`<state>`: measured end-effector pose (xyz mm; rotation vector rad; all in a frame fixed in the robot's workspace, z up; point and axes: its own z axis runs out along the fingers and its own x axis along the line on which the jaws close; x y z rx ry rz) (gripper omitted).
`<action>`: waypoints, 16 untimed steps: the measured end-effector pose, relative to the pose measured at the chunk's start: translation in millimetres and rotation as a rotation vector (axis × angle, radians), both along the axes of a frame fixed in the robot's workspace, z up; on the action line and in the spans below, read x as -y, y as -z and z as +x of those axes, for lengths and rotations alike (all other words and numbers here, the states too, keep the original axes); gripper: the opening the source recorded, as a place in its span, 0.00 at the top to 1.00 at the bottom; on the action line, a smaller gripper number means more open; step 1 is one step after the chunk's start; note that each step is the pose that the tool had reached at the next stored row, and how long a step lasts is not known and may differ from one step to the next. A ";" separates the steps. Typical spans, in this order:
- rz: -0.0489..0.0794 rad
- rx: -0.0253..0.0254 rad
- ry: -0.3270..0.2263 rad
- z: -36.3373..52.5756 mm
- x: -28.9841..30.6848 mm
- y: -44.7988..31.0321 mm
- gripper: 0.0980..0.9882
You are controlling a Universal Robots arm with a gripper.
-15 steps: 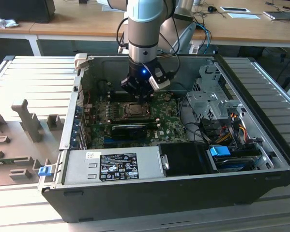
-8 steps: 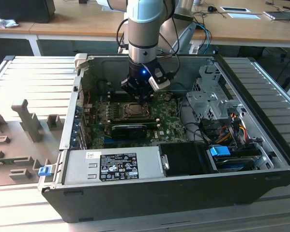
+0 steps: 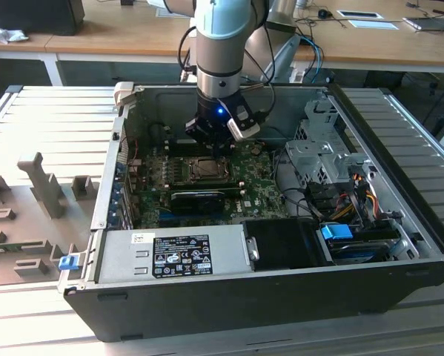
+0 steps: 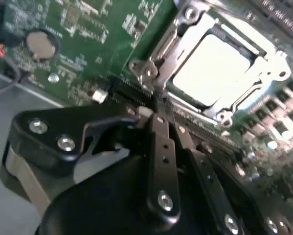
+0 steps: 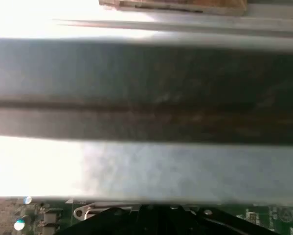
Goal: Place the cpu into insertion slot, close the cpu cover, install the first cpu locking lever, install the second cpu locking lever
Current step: 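Install the first cpu locking lever, then install the second cpu locking lever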
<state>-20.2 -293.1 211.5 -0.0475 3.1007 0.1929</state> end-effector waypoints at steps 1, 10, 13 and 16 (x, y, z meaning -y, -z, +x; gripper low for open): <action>0.000 -0.0001 0.000 0.0 0.0 -7.1 0.99; 0.000 -0.0002 0.000 0.0 6.8 -10.1 0.99; 0.000 -0.0002 0.000 0.0 8.2 -10.1 0.99; 0.000 -0.0002 0.000 0.0 13.6 -10.1 0.99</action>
